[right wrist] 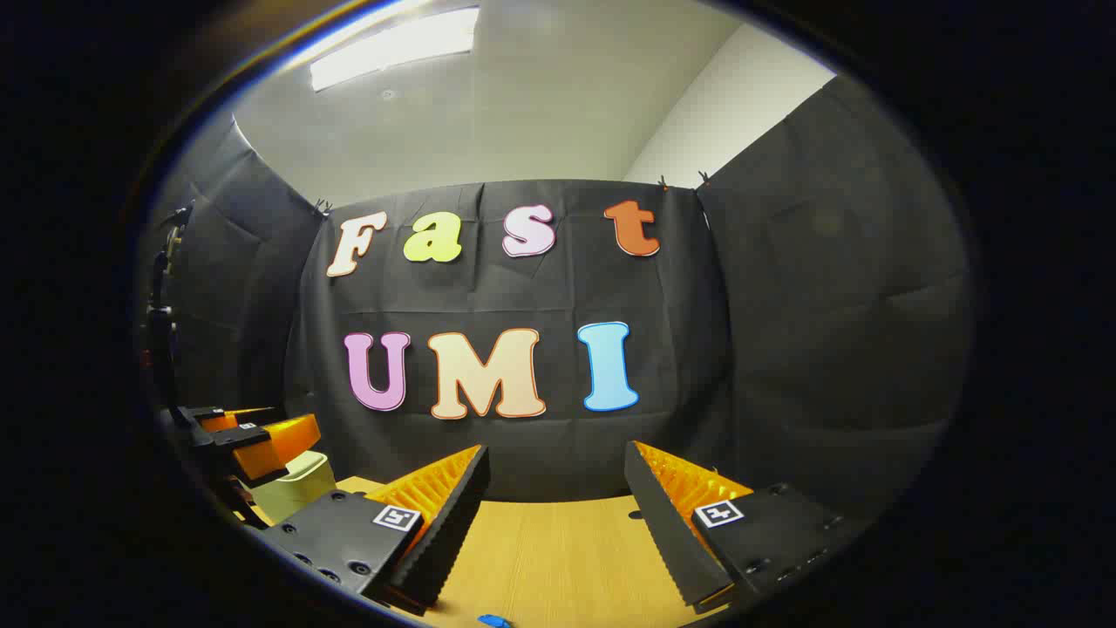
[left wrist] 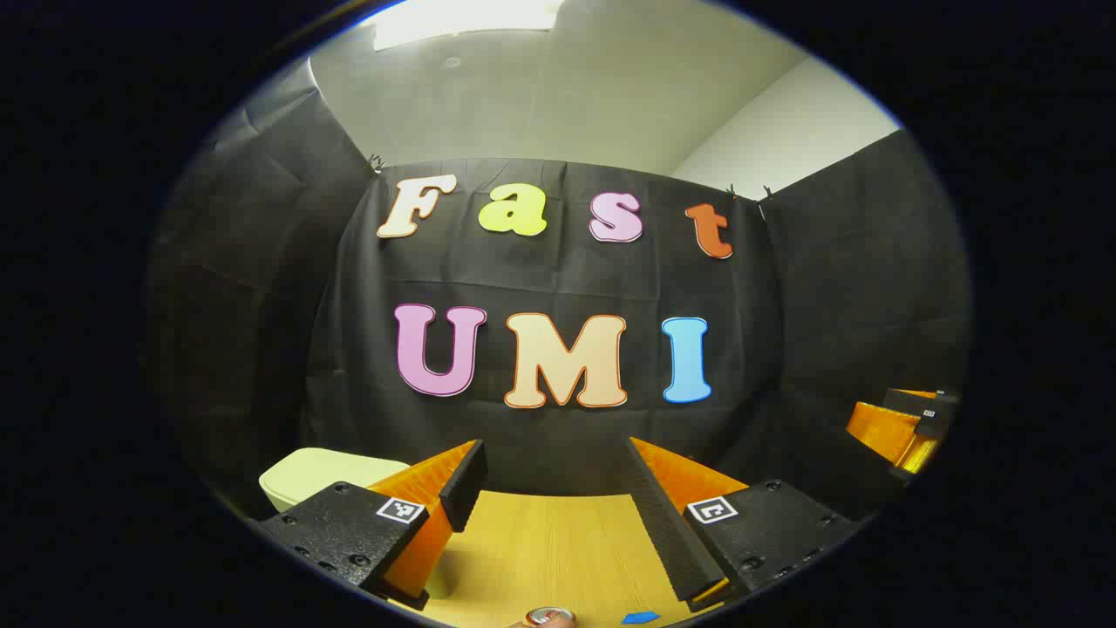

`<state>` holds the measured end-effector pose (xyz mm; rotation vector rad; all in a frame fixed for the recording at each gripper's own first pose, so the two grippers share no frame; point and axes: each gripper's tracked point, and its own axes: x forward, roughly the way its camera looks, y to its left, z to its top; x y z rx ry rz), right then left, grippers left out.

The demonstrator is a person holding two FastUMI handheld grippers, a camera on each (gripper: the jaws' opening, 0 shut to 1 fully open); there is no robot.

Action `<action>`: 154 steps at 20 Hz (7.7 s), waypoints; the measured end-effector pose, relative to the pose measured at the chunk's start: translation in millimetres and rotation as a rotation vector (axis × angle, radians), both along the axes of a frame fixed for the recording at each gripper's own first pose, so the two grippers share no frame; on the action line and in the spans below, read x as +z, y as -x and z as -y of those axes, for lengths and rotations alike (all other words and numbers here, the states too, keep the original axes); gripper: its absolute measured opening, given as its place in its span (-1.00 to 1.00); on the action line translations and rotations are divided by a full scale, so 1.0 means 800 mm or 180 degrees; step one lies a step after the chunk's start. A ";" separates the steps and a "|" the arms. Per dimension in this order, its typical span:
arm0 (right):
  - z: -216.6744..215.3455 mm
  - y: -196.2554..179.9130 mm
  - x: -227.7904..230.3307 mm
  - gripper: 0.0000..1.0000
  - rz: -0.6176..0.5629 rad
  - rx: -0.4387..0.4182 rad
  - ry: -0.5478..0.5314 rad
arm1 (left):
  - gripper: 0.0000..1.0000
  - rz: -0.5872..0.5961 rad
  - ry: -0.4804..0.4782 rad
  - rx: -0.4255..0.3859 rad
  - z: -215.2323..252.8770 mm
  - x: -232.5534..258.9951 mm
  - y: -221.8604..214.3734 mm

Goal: Press the lid of the desktop garbage bin to open it, pick up the crumpled paper on the desktop and throw it into the bin, then pick up the pop can on the desktop and drop it into the bin, and finally close the garbage bin lid.

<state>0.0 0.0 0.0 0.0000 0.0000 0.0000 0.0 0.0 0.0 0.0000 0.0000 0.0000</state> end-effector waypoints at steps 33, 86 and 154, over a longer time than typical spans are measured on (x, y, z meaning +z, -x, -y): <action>-0.049 -0.075 -0.031 0.95 -0.0130 0.0528 0.0062 | -0.02 -0.0030 -0.0328 0.0705 -0.103 -0.004 -0.015; -0.129 -0.070 -0.253 1.00 -0.1347 0.0873 0.0632 | -0.53 -0.0266 -0.0267 0.0994 -0.242 -0.057 0.023; -0.382 -0.155 -0.159 -0.67 -0.0974 0.2063 0.0578 | 0.49 -0.0441 -0.0480 0.1607 -0.345 -0.041 0.168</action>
